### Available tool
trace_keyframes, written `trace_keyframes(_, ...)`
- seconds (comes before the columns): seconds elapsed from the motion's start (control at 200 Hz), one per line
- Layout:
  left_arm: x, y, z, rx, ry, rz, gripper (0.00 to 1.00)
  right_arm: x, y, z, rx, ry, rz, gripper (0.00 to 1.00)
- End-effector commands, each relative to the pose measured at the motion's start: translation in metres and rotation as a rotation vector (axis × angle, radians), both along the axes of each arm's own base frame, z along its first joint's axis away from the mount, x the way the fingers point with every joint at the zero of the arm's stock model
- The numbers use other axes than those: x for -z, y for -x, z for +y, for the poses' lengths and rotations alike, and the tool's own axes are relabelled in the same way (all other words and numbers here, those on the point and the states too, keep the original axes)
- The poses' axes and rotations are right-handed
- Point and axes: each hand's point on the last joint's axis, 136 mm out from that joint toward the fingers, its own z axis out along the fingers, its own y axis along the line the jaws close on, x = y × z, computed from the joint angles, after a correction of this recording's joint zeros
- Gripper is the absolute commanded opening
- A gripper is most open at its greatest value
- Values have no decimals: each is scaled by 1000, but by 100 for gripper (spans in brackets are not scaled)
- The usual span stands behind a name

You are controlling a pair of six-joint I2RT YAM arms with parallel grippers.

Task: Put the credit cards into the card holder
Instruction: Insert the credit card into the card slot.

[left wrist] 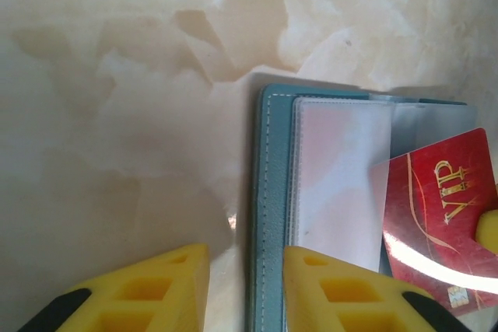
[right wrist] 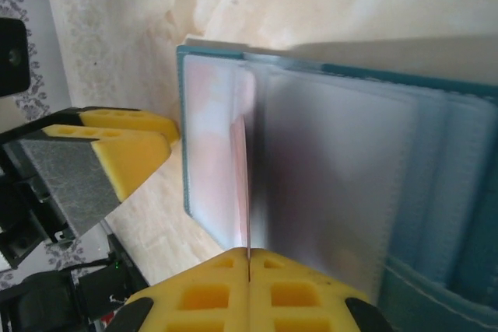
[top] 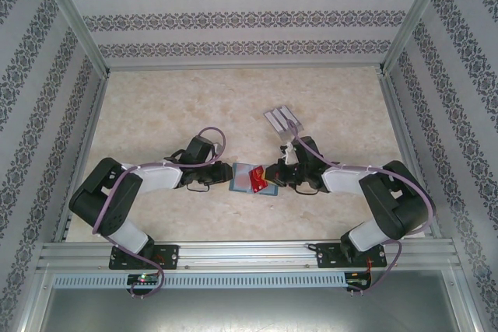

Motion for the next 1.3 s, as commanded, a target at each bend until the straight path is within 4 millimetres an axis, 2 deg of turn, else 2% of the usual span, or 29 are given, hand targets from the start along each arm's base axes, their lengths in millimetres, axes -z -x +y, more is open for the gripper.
trace_keyframes(0.0, 4, 0, -1, 14, -41, 12, 28, 7, -7, -5, 90, 29, -21, 1)
trace_keyframes(0.155, 7, 1, -2, 14, -47, 15, 26, 12, -12, -6, 173, 68, -56, 4)
trace_keyframes(0.345, 13, 2, -3, 16, -53, 32, 23, 19, -12, 2, 204, 67, -46, 4)
trace_keyframes(0.44, 16, 1, -2, 14, -67, 41, 21, 23, -14, 1, 241, 65, -43, 8)
trace_keyframes(0.649, 18, 2, -4, 14, -65, 46, 14, 33, -11, 13, 230, 71, -8, 15)
trace_keyframes(0.809, 18, 3, -3, 10, -65, 49, 14, 32, -8, 15, 229, 75, -3, 19)
trace_keyframes(0.914, 19, 2, -3, 8, -71, 52, 13, 25, -6, 20, 220, 77, -15, 25)
trace_keyframes(1.064, 25, 3, 0, -1, -91, 74, 10, 24, -4, 22, 204, 117, -11, 26)
trace_keyframes(1.294, 29, 4, 0, -4, -97, 91, 6, 25, 1, 11, 204, 188, -4, 26)
